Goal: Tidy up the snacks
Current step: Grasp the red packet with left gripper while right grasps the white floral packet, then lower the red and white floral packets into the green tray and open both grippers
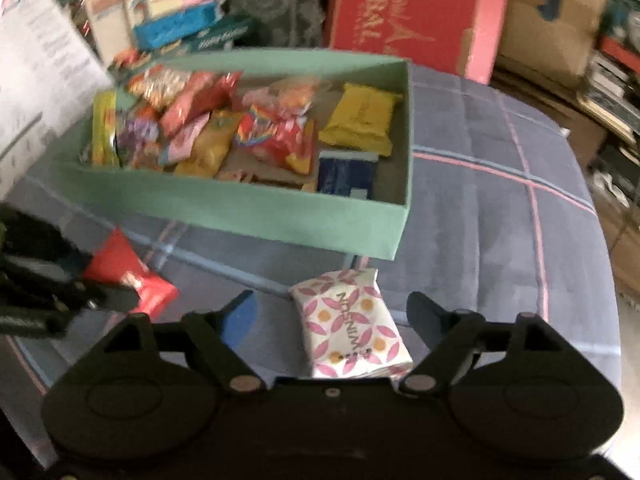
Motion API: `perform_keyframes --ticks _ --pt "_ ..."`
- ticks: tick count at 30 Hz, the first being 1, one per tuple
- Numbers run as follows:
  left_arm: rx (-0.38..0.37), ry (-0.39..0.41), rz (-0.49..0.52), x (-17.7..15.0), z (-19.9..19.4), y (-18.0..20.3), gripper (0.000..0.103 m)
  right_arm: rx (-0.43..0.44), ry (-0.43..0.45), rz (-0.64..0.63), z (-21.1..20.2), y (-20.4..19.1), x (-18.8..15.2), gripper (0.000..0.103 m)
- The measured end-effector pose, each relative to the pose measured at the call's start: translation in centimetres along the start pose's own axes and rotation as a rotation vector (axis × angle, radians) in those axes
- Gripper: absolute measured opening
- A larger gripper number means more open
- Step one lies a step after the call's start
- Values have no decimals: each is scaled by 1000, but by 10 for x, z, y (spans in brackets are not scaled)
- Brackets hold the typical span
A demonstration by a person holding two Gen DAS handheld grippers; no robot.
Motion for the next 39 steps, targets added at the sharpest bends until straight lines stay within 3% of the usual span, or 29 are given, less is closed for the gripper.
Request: perform_keyframes --ticks 2,4,7,14,20,30,39 --pt "5 -2 -3 0 1 -2 33 6 -30 -46 11 -2 0 75" --pt "5 -6 -7 1 3 -3 34 -1 -49 -57 18 -4 -3 62" --pt "4 -14 -10 1 9 -2 35 0 -33 -30 18 -10 -3 51" --pt "-3 15 42 2 8 13 20 58 -42 107 -2 -30 -19 50" --pt "-19 54 56 4 -17 16 19 68 -33 239 -24 -17 -23 50" --pt "5 183 86 50 -64 9 19 84 103 346 -61 5 30 50" --pt "41 175 62 114 -46 -20 19 108 137 401 -34 -1 89 50"
Point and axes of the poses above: each gripper's, at about its wrist camera, not at the fingertips, and z roughly the way its jaws point, y to its right, x to its top, the point moved 2 cm from there along z, roughly the way its jaws point, and after that the axes turned 8 degrees about -x, right-handed, at the moved point
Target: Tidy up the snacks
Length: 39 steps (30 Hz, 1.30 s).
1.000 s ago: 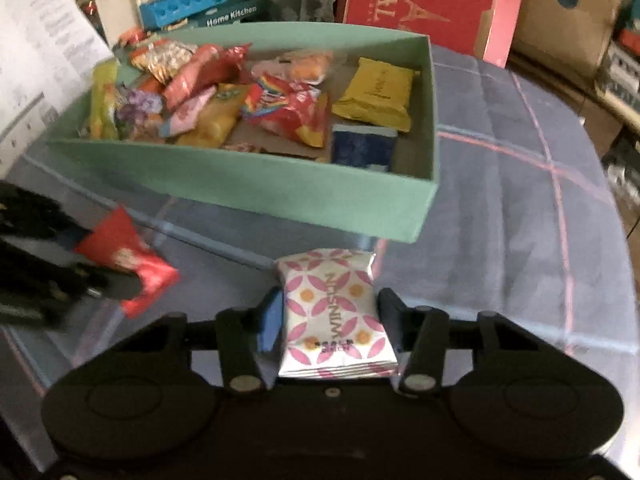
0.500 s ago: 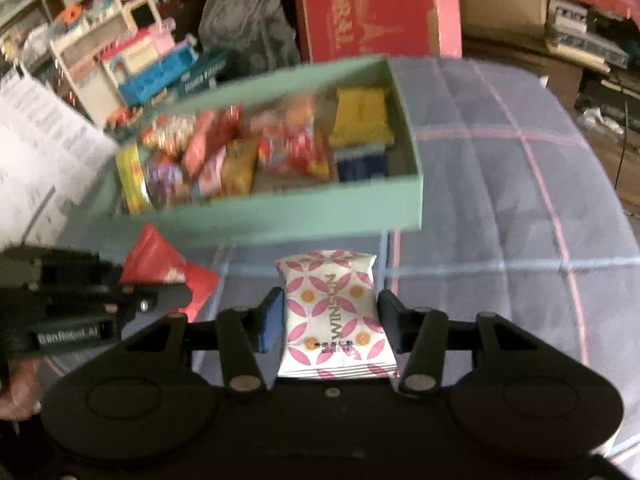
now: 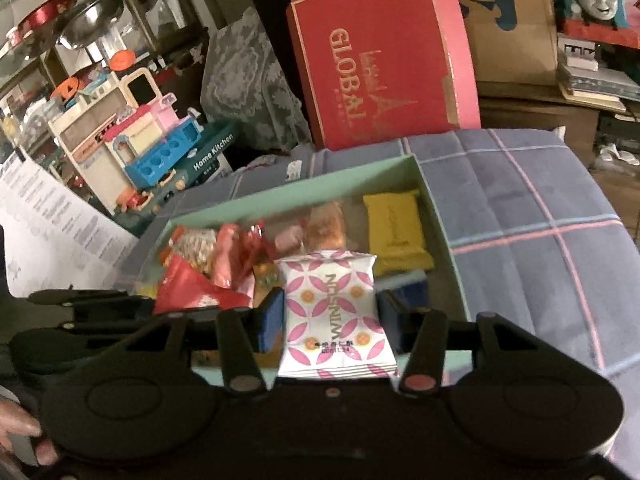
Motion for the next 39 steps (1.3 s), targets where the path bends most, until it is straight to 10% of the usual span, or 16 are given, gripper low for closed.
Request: perform_keyframes --ticks 5,7,9,12,39 --pt "40 -1 1 23 26 -12 19 1 8 31 23 -7 15 52" --pt "64 7 -22 29 35 -17 28 -6 18 42 30 -8 21 68" --pt "96 10 -45 32 41 -22 72 -21 27 54 34 -8 24 96" --pt "155 33 -60 29 42 -27 98 -30 41 61 36 -8 25 103" --pt "165 32 -134 -39 -50 -14 103 -56 -17 11 -36 -37 -24 103"
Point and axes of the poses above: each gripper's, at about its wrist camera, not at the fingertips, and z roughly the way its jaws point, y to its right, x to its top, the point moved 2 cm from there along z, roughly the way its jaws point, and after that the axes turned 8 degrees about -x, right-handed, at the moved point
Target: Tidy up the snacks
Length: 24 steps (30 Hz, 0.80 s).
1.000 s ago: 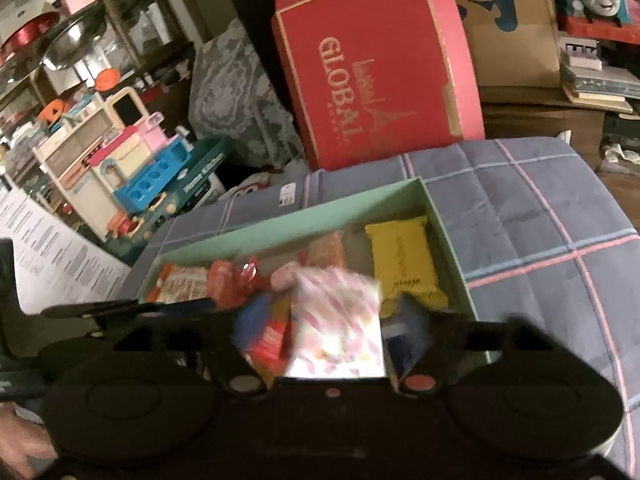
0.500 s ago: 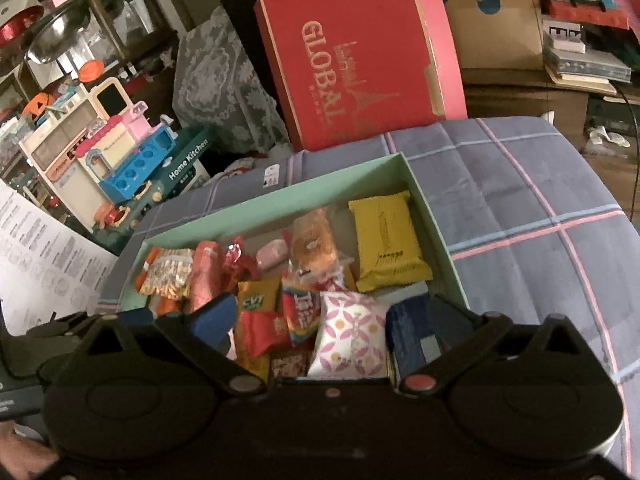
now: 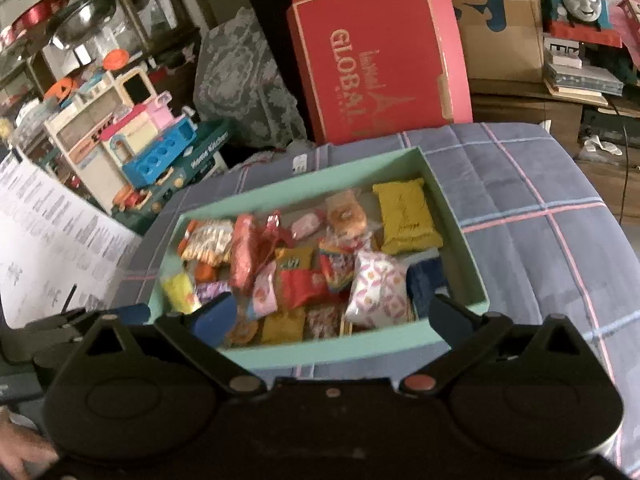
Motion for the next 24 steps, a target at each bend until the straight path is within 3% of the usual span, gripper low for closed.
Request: perform_keyframes --ticks 11,16,20,24 --pt "42 60 -89 -48 -49 -28 103 -56 -37 -54 -26 -8 -39 103" --pt "81 45 -184 -64 -58 -53 103 -93 -71 -70 -27 -10 -53 103" --pt "123 33 -187 -74 -61 -63 103 -98 -98 -74 -25 -12 -61 103" --pt "113 -10 -202 -78 -59 -66 103 -106 -122 -95 -22 -15 -65 103"
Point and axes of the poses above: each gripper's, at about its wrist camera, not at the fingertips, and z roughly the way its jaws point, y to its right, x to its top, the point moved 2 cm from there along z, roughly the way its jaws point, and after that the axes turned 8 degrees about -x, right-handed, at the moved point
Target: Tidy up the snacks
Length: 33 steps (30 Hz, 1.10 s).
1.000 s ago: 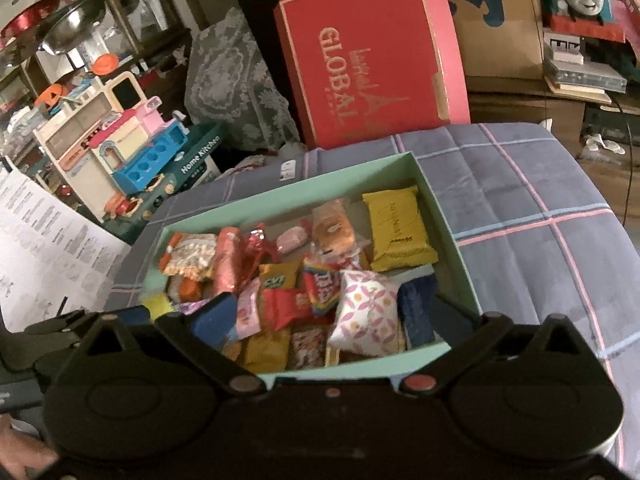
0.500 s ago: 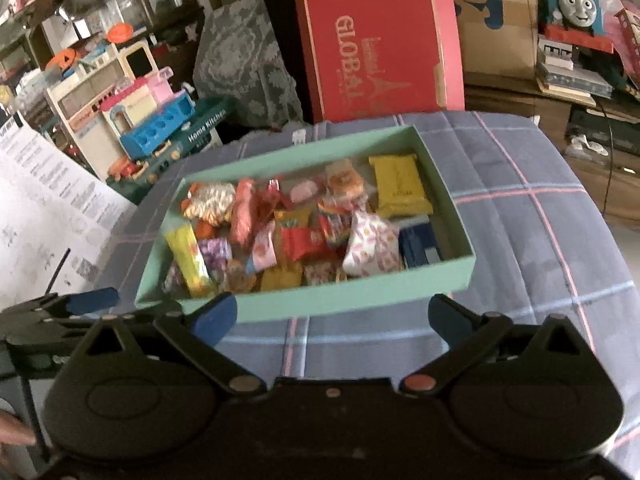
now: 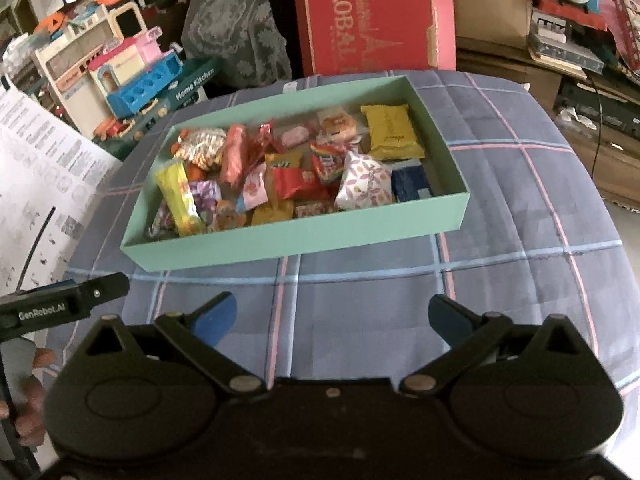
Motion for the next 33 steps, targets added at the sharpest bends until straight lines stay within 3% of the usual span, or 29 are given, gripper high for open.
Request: perform_keyframes --ticks 5,33 --pt "38 -9 53 -1 2 5 103 -5 -14 -32 3 -5 0 103" --pt "54 -17 71 6 0 7 103 -22 -51 -46 12 -7 5 103"
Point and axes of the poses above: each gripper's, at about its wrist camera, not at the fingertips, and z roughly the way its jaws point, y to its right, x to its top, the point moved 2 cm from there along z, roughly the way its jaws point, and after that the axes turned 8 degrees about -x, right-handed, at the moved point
